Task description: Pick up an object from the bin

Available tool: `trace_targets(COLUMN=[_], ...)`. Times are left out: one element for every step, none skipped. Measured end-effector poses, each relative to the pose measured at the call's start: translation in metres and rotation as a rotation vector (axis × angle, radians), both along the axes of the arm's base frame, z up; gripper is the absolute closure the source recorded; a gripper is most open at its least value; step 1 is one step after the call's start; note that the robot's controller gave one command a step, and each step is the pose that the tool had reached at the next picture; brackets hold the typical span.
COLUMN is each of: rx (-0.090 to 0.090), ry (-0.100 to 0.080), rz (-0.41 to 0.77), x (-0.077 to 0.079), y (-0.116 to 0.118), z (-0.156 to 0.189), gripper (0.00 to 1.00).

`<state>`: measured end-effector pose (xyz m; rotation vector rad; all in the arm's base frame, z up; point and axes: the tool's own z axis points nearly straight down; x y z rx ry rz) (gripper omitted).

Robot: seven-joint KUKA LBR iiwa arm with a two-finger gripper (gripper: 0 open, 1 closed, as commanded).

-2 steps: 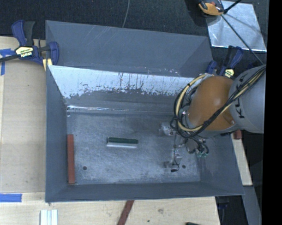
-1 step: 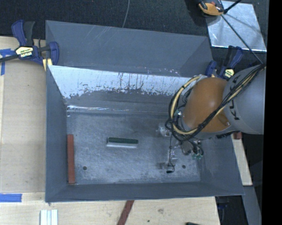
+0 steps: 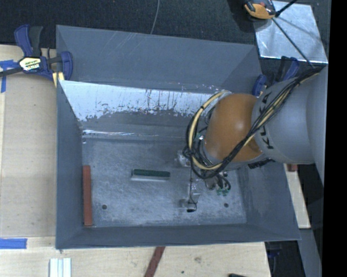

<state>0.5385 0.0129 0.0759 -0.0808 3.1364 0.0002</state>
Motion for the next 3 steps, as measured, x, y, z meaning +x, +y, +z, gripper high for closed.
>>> trace_targets(rx=[0.000,0.001,0.001], ry=[0.001,-0.001,-0.001], rz=[0.100,0.020,0.021], x=[0.039,-0.013,-0.013], y=[0.013,0.076,0.076], z=[0.001,-0.005,-0.005], gripper=[0.00,1.00,1.00])
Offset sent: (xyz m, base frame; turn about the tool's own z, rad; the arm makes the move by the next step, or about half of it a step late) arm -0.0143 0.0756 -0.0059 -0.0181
